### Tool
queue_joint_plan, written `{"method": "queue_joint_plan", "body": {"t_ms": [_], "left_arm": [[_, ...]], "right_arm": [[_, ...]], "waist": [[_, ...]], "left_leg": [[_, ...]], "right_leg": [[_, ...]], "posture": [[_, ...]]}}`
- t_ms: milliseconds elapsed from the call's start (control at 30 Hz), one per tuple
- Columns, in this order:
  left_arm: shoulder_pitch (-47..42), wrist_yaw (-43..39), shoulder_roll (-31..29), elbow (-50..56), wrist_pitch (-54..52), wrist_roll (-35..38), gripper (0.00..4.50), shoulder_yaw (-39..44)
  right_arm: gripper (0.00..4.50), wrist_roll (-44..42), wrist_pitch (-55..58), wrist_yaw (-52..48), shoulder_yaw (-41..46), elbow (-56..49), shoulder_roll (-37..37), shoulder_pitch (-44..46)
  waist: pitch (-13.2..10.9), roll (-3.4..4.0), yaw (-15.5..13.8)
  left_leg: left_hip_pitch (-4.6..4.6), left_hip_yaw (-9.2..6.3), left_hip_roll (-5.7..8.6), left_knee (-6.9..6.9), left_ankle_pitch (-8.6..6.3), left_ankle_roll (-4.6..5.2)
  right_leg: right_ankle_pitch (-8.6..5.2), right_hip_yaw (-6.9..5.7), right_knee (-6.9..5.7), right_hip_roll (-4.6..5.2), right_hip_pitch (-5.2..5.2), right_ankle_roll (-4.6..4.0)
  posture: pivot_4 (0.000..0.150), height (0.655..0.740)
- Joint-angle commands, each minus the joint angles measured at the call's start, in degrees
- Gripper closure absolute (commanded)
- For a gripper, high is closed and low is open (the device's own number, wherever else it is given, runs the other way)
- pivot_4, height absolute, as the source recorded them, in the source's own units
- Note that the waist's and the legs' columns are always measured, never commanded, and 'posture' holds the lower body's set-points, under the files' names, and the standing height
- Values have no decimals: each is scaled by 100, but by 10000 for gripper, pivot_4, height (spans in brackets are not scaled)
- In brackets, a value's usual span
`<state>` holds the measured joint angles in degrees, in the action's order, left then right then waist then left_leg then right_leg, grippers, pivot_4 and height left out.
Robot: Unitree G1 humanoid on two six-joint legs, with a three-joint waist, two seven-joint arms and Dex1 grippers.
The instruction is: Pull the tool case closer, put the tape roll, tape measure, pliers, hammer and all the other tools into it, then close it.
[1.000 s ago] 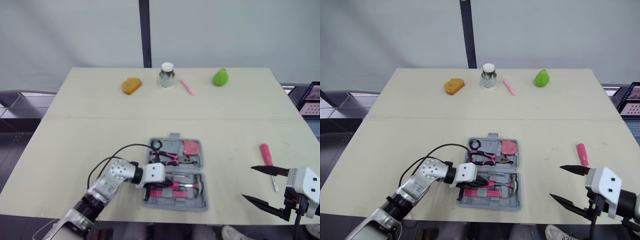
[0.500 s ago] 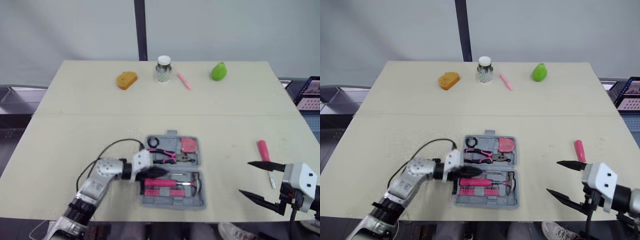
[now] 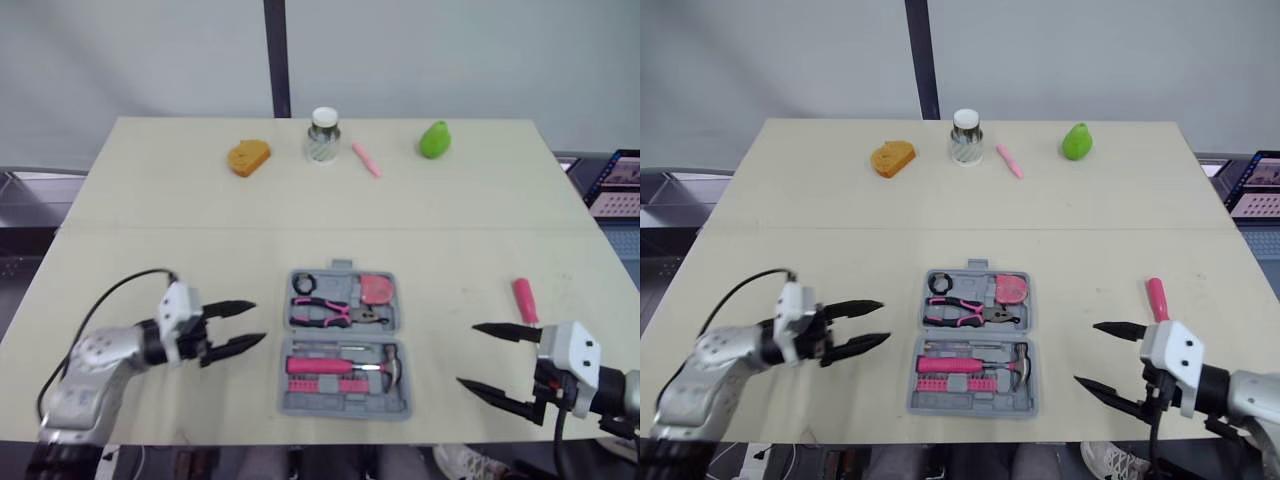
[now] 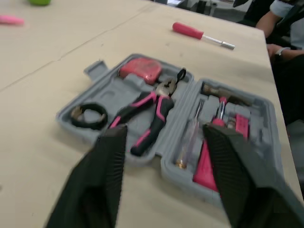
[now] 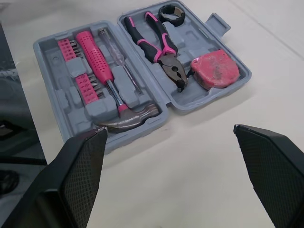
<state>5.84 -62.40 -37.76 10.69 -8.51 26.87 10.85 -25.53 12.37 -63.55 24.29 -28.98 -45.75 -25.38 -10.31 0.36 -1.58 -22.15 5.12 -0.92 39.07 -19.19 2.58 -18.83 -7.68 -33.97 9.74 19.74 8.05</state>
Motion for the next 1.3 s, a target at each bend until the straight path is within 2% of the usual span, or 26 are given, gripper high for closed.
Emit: {"method": "queue_joint_plan", "body": {"t_ms": [33,200,400,600,733,867,1133,1300], "left_arm": [[726,-278,-67,212,505,111,212,449],[1900,-387,139,153,1417,-48,212,893],[2348,-332,313,-228,2159,-213,212,1061],[2207,-253,280,-429,2304,-162,212,1035],[1800,-364,-25,53,1704,262,212,897],[1386,-415,-252,727,1105,609,212,602],[919,-267,-231,1251,719,644,212,232],[777,-102,-141,1291,654,540,212,106]], "right_arm": [[0,26,-134,107,-63,-87,147,-149],[0,234,-378,75,-300,-51,339,-574],[0,272,-494,114,-398,88,381,-565],[0,281,-546,69,-418,214,332,-490],[0,177,-176,439,-287,-35,383,-414],[0,-10,455,967,90,-398,446,-526],[0,-170,1293,1662,553,-950,665,-895],[0,-223,1636,2197,780,-997,827,-687]], "waist": [[-3,1,6],[-11,1,0],[-14,2,9],[-14,2,8],[-16,-2,-1],[-16,0,7],[-16,2,25],[-16,2,14]], "left_leg": [[0,0,-1,0,-5,-7],[-4,4,-5,-3,-28,-34],[-4,10,-9,-3,-29,-35],[-23,21,-14,-3,-27,-36],[-24,28,-14,0,-9,-8],[-22,31,-9,1,-13,-27],[-17,40,-14,0,3,-16],[-15,41,-12,1,-1,-29]], "right_leg": [[0,2,1,1,2,-1],[-2,8,4,2,12,-4],[2,18,2,6,19,-8],[0,21,-18,2,59,-16],[0,0,-42,-3,68,-16],[0,8,-50,5,69,-16],[-5,7,-75,-24,77,-25],[-5,10,-78,-21,78,-25]], "posture": [[1500,6950],[1500,6950],[1500,6950],[1500,6950],[1500,6950],[1500,6950],[1500,6950],[1500,6950]]}}
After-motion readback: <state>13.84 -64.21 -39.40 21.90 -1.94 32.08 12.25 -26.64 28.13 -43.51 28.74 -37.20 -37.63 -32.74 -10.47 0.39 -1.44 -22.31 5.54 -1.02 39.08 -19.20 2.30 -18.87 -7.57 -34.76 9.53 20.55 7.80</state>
